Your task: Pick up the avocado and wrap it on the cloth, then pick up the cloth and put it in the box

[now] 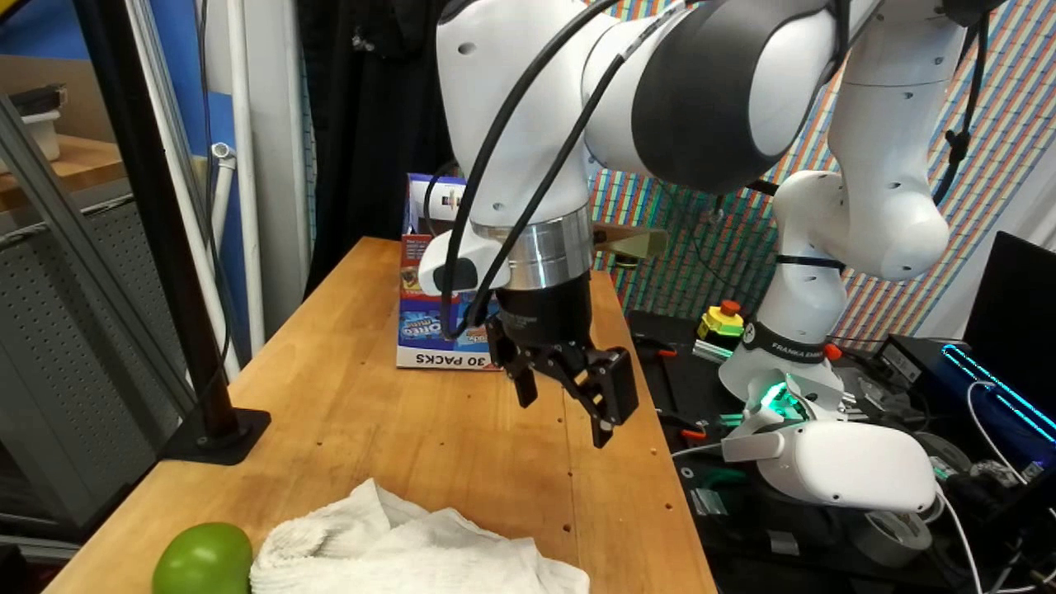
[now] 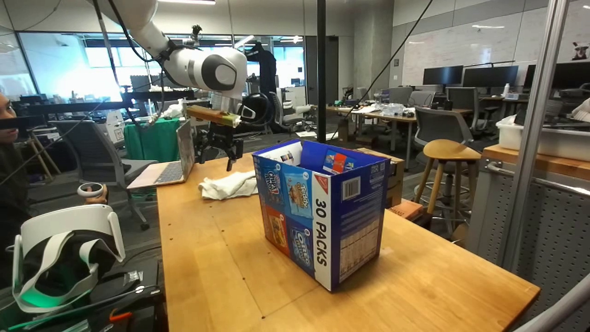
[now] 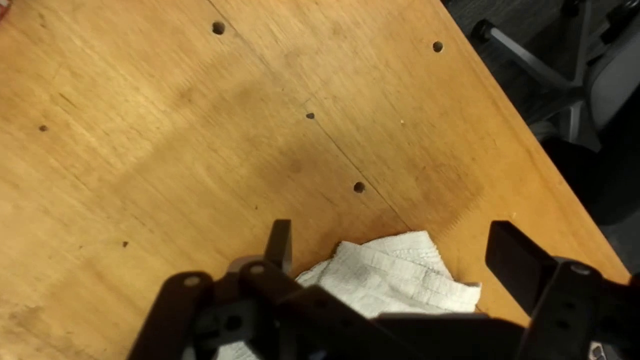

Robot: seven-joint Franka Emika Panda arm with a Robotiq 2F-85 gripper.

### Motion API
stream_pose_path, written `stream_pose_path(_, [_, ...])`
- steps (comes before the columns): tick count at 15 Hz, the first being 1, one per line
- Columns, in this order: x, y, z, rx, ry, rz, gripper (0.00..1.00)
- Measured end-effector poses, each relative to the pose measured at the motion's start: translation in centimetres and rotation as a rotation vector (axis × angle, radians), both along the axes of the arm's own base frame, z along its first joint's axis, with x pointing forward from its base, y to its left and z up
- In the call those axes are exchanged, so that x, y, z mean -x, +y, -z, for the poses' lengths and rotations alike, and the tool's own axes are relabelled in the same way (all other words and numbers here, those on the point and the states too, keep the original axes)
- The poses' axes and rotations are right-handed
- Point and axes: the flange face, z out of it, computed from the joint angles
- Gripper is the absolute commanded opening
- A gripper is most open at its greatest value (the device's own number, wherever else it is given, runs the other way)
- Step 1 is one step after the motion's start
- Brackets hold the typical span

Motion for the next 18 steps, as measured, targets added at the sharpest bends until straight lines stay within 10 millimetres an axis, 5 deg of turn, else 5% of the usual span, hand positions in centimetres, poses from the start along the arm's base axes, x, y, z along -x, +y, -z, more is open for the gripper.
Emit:
stream_pose_path(12, [1.1,2.5,2.0,-0.14,0.043,-0.192,1.0])
stream_pose_path(18, [-0.2,2.8,2.9,-0.157,0.034,-0.191,1.0])
